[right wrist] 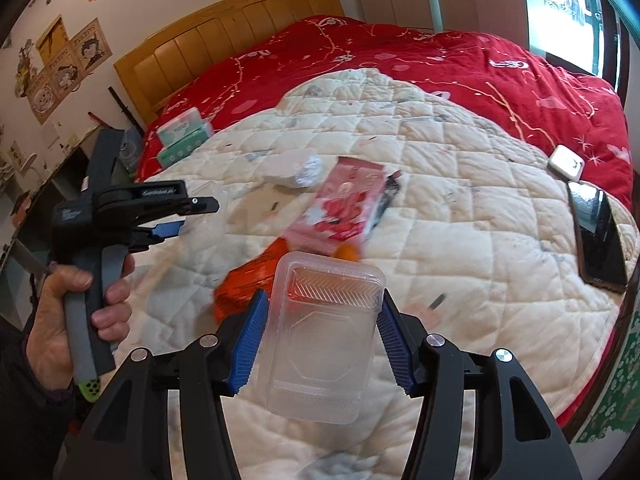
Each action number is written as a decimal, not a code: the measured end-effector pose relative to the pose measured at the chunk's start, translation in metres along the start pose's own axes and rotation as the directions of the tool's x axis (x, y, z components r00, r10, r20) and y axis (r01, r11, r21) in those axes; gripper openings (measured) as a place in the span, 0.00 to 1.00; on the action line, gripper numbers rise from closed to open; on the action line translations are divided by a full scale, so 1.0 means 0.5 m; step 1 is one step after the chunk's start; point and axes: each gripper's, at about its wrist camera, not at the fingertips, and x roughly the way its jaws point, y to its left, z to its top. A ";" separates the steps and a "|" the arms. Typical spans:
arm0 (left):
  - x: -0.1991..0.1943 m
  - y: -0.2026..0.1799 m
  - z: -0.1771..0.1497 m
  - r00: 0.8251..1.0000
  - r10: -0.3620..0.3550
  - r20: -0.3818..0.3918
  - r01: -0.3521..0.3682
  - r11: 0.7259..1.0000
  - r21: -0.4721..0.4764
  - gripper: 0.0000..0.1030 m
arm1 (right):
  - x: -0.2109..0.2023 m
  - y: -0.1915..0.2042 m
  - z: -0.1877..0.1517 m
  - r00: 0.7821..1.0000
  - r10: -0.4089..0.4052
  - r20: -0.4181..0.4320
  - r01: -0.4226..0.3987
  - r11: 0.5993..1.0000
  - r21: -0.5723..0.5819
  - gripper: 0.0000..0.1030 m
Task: Collect trash
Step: 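Carry the clear tray with the left tool while the right tool carries the container to the basket, then open the left tool to drop the clear tray into the basket, then open the right tool to drop the clear container into the basket, then move both tools back over the remaining trash on the pad, then grasp the pink wafer packet with the right tool, then grasp the red snack bag with the left tool while the right tool holds the pink packet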
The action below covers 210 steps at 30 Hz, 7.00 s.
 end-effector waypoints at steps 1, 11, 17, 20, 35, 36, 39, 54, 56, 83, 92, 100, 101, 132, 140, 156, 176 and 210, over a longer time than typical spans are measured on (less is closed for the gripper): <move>-0.019 0.012 -0.011 1.000 -0.008 0.003 0.008 1.000 -0.001 0.53 | -0.001 0.011 -0.004 1.000 0.008 -0.001 -0.008 1.000 -0.002 0.52; -0.190 0.140 -0.083 0.997 -0.002 0.083 0.003 1.000 -0.011 0.53 | 0.005 0.145 -0.041 0.995 0.093 -0.036 -0.095 0.994 -0.057 0.52; -0.294 0.234 -0.130 0.989 0.027 0.149 -0.020 0.999 -0.049 0.53 | 0.016 0.246 -0.060 0.987 0.148 -0.068 -0.155 0.982 -0.110 0.52; -0.337 0.285 -0.150 0.983 0.057 0.172 -0.044 0.996 -0.076 0.53 | 0.018 0.296 -0.068 0.982 0.171 -0.080 -0.181 0.973 -0.143 0.52; -0.450 0.520 -0.236 0.952 0.231 0.202 -0.180 0.953 -0.243 0.53 | 0.037 0.489 -0.091 0.956 0.254 -0.146 -0.285 0.922 -0.262 0.52; -0.452 0.535 -0.240 0.950 0.241 0.197 -0.188 0.949 -0.252 0.53 | 0.040 0.501 -0.093 0.954 0.259 -0.151 -0.292 0.918 -0.267 0.52; -0.453 0.579 -0.250 0.937 0.300 0.178 -0.246 0.930 -0.272 0.53 | 0.050 0.529 -0.096 0.949 0.268 -0.165 -0.306 0.910 -0.279 0.52; -0.399 0.718 -0.273 0.930 0.363 0.057 -0.324 0.883 -0.339 0.55 | 0.101 0.621 -0.124 0.931 0.285 -0.229 -0.348 0.885 -0.310 0.52; -0.387 0.726 -0.276 0.930 0.366 0.040 -0.331 0.880 -0.340 0.56 | 0.104 0.627 -0.125 0.929 0.287 -0.233 -0.351 0.883 -0.312 0.52; -0.517 0.750 -0.386 0.881 0.457 0.122 -0.382 0.839 -0.388 0.68 | 0.185 0.791 -0.162 0.887 0.320 -0.332 -0.433 0.825 -0.362 0.52; -0.541 0.782 -0.423 0.870 0.478 0.124 -0.391 0.820 -0.418 0.68 | 0.259 0.879 -0.191 0.871 0.302 -0.387 -0.447 0.814 -0.371 0.52; -0.532 0.795 -0.437 0.878 0.465 0.113 -0.377 0.818 -0.435 0.68 | 0.308 0.910 -0.199 0.850 0.317 -0.420 -0.466 0.825 -0.319 0.57; -0.531 0.795 -0.438 0.878 0.465 0.112 -0.377 0.818 -0.435 0.68 | 0.310 0.911 -0.199 0.848 0.320 -0.422 -0.467 0.828 -0.311 0.57; -0.482 0.595 -0.365 0.909 0.385 0.162 -0.339 0.907 -0.251 0.68 | 0.133 0.567 -0.120 0.953 0.221 -0.207 -0.274 0.921 -0.277 0.76; -0.451 0.515 -0.340 0.920 0.356 0.163 -0.329 0.929 -0.170 0.68 | 0.108 0.408 -0.073 0.983 0.126 -0.135 -0.153 0.965 -0.212 0.76; -0.390 0.410 -0.307 0.938 0.313 0.147 -0.306 0.950 -0.068 0.68 | 0.129 0.099 0.077 0.994 -0.074 -0.080 0.075 0.997 0.018 0.77; -0.314 0.323 -0.267 0.950 0.289 0.117 -0.295 0.955 0.037 0.68 | 0.284 -0.051 0.184 0.975 -0.130 -0.181 0.164 0.969 0.184 0.77; -0.088 -0.088 -0.196 0.998 -0.051 -0.027 0.057 0.809 0.585 0.73 | 0.177 -0.088 0.190 0.986 -0.137 -0.091 0.143 0.988 0.062 0.52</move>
